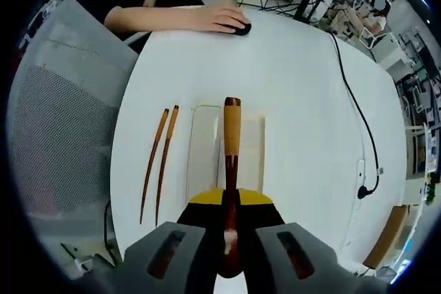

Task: Arrange the utensils inside the cutlery case until each visible utensil rests in its matching compartment.

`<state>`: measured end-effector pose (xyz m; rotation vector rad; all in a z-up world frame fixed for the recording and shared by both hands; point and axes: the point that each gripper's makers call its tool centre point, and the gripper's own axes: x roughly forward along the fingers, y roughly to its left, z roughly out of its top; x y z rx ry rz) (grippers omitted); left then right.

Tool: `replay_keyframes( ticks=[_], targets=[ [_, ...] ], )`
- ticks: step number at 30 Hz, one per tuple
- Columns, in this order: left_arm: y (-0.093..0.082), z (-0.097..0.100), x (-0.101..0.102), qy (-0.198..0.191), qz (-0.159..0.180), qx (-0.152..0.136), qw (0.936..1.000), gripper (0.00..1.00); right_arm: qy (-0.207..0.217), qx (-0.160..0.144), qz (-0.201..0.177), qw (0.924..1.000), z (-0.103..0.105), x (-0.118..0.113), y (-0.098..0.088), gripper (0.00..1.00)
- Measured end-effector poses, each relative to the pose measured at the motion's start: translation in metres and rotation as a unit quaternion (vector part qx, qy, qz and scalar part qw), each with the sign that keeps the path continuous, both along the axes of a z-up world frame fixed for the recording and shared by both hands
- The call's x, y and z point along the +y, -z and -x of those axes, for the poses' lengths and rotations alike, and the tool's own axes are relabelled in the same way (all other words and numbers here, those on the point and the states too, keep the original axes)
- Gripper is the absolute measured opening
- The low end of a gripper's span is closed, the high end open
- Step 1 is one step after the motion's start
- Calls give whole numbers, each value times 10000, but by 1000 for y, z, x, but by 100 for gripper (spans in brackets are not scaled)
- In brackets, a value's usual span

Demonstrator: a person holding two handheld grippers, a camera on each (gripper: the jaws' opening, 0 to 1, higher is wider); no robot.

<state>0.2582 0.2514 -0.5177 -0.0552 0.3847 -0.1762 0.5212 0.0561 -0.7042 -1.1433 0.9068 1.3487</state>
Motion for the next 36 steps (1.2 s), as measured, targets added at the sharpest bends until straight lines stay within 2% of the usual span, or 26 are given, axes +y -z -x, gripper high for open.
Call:
replay_keyframes(
  ticks=[5, 10, 17, 21, 30, 34, 36],
  targets=[
    [2, -2, -2, 21, -38, 64, 10000, 91, 9, -13, 42, 10000, -17, -1, 0, 2],
    [0, -1, 1, -55, -50, 49, 10000, 91, 78, 70, 15, 9999, -22, 1, 5, 2],
    [3, 3, 1, -124, -51, 104, 9999, 91, -7, 29, 38, 10000, -20, 0, 21, 2],
    [6, 6, 1, -160, -44, 186, 9997, 91, 256, 211, 51, 9994, -23, -4, 36, 2],
    [8, 10, 1, -264, -55, 286, 9992, 91, 372, 310, 19, 9988, -27, -15, 56, 2],
    [9, 12, -3, -273, -3, 281, 9992, 91, 289, 178, 6, 9994, -32, -20, 64, 2],
    [13, 13, -5, -250, -92, 372, 9990, 91, 222, 107, -63, 9997, -34, -20, 67, 2]
  ],
)
